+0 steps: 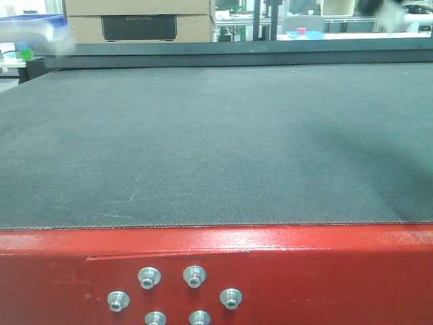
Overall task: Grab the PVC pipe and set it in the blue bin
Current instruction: 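Close both grippers on the pipe pieces and lift them off the bench, then hold both pipe pieces raised above the bench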
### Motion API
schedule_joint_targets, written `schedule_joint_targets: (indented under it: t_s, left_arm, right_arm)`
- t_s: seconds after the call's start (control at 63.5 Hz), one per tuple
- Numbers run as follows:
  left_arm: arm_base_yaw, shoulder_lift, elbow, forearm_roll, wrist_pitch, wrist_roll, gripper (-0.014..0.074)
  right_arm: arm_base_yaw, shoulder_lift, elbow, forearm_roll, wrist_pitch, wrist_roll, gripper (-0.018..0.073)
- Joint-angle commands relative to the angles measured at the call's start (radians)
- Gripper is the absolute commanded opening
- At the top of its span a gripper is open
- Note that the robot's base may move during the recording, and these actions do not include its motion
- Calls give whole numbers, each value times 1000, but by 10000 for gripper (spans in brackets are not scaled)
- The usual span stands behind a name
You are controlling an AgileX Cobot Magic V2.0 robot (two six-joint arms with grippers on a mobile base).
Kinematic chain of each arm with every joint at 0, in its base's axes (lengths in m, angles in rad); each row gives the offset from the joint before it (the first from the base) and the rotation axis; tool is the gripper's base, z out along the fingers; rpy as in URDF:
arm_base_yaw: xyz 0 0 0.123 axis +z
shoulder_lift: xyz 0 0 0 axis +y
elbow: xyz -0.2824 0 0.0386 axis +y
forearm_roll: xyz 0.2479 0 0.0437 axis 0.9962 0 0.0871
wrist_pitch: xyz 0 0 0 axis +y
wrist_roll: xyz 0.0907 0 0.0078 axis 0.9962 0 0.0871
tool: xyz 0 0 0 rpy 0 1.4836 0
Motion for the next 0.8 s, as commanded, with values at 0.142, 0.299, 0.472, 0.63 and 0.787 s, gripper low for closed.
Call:
schedule_joint_targets:
  t_s: [0.142,0.299,0.472,0.63,0.787]
  left_arm:
    - [-158,-210,42,-39,-158,-148,-111]
    - [-239,-351,195,-2,-386,-217,-111]
    - [-263,-518,436,12,-613,-219,-111]
    - [-261,-680,651,12,-820,-219,-111]
    - [-261,-840,787,6,-863,-219,-111]
  right_arm:
    - [0,-135,114,-5,-289,-5,-167]
    - [0,-261,308,-5,-521,-5,-167]
    - [0,-421,557,-5,-772,-5,-167]
    - [0,-587,732,-5,-856,-5,-167]
    - [0,-751,825,-5,-852,-5,-167]
